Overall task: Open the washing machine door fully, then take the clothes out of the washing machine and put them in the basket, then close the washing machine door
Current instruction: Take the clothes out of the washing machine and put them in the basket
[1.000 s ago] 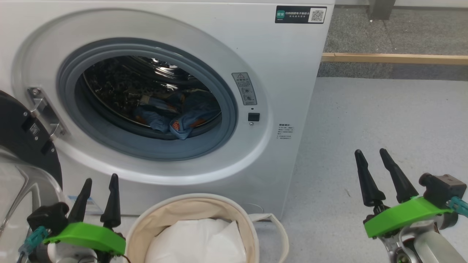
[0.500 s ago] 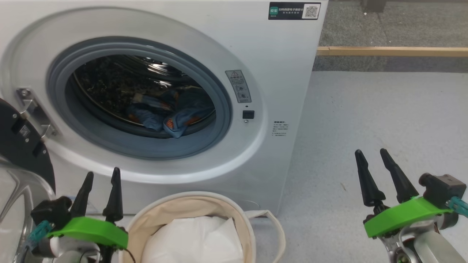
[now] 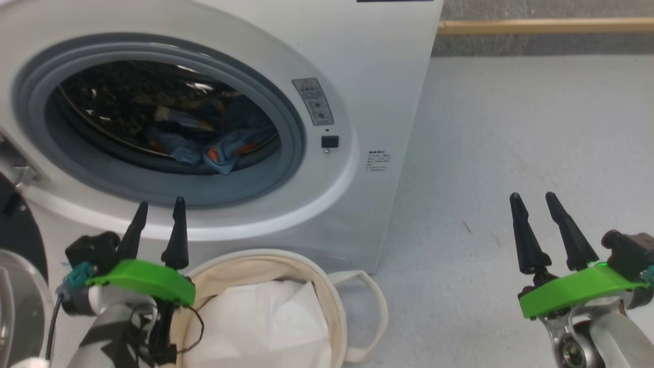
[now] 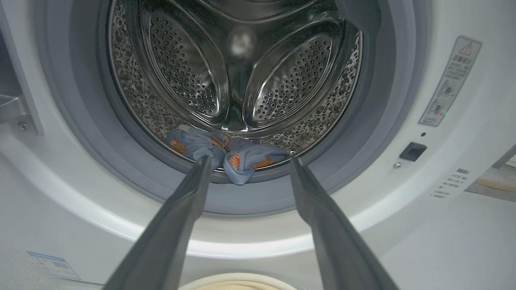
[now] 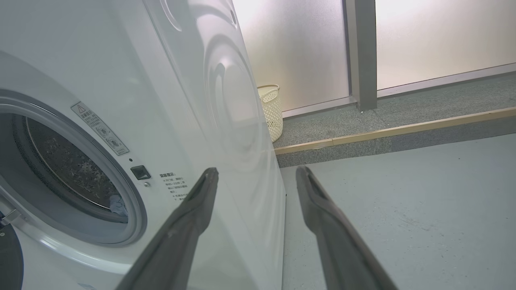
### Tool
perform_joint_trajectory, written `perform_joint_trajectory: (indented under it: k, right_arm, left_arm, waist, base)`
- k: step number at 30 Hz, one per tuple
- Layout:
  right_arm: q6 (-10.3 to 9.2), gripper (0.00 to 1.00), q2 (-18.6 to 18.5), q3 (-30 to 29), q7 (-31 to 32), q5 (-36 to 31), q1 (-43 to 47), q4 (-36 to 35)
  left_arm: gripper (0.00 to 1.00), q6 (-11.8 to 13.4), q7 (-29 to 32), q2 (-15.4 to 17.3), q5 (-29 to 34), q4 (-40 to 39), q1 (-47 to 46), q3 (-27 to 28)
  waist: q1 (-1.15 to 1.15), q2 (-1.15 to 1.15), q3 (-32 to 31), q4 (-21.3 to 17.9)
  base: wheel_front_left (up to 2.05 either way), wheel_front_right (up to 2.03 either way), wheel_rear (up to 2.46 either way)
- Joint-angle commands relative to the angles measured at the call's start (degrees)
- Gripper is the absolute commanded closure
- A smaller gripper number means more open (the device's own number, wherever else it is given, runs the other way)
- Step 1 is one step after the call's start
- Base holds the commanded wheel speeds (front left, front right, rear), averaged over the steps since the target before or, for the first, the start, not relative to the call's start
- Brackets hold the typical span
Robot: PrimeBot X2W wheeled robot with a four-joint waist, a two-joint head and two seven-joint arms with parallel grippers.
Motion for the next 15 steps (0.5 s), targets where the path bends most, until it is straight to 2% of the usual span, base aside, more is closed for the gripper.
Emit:
perform_joint_trajectory:
  k: [1,15]
  right_arm:
    - [0.25,0.0,-1.3,0.4,-0.2,-0.5,-2.3,-2.2]
    - [0.25,0.0,-1.8,-0.5,-0.5,-0.4,-4.7,-3.1]
  left_arm:
    - [0.0,-0.3,-0.6,1.1,0.4,0.0,-3.9,1.8]
    - [0.0,-2.2,-1.1,0.4,2.2,14.5,-17.4,1.2]
  waist:
    - [0.0,0.0,1.5,-0.9]
    - [0.0,0.0,9.6,-3.7]
  base:
    - [0.0,0.0,0.0]
    - [0.0,0.0,0.0]
